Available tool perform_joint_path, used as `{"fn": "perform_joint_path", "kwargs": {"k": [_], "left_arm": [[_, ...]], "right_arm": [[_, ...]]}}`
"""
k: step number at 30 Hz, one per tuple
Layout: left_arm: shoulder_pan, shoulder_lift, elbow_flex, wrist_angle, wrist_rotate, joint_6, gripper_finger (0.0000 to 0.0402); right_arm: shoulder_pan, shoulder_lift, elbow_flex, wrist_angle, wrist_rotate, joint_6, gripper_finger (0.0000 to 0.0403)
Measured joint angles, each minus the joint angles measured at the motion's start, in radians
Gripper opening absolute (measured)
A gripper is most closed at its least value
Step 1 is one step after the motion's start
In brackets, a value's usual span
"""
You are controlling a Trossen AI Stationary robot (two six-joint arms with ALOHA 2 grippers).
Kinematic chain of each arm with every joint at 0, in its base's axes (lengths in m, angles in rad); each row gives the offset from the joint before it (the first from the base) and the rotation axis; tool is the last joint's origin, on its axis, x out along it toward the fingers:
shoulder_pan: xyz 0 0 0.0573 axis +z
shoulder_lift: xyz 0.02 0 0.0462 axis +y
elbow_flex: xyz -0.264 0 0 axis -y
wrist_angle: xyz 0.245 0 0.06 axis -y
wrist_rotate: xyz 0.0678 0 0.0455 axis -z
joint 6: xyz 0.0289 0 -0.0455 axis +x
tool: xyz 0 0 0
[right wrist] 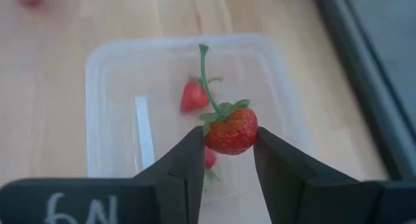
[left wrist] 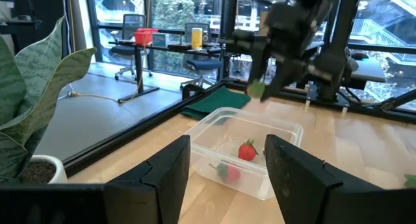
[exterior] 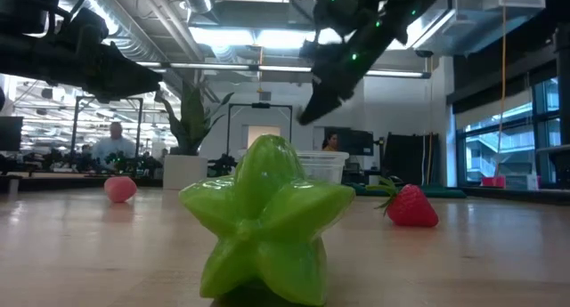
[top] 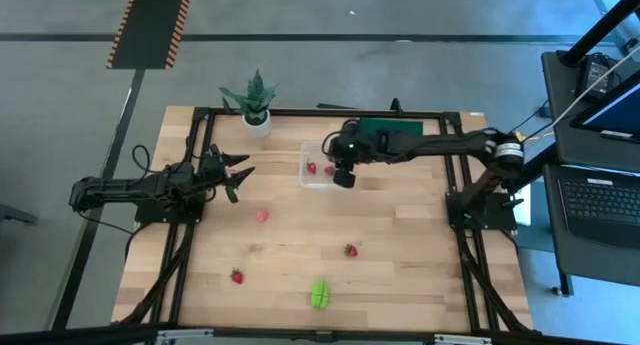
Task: Pick and placing Produce into tupperware
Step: Put the strawberry into the transparent container
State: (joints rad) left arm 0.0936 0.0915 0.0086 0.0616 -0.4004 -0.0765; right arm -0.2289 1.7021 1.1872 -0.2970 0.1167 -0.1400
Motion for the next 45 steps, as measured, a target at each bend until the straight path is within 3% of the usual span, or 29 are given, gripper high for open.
{"fn": "perform_joint_path", "kwargs": {"k": [13, 30, 38, 45], "left_arm": [[0.000, 0.000, 0.000, 0.000, 0.001, 0.000, 0.0192], [0.000, 0.000, 0.000, 0.000, 0.002, -0.002, 0.0192], [0.000, 0.000, 0.000, 0.000, 0.001, 0.000, 0.0192], [0.000, 0.000, 0.000, 0.000, -0.001, 0.000, 0.0192]], "right_arm": [[0.000, 0.161, 0.023, -0.048, -0.041, 0.051, 0.0122], [0.000, 0.158, 0.023, -0.045, -0.040, 0.028, 0.0183], [0.037, 0.049, 0.153, -0.298, -0.043, -0.054, 0.0196], [0.146, -0.064, 0.247, -0.446, -0.162, 0.059, 0.0194]]}}
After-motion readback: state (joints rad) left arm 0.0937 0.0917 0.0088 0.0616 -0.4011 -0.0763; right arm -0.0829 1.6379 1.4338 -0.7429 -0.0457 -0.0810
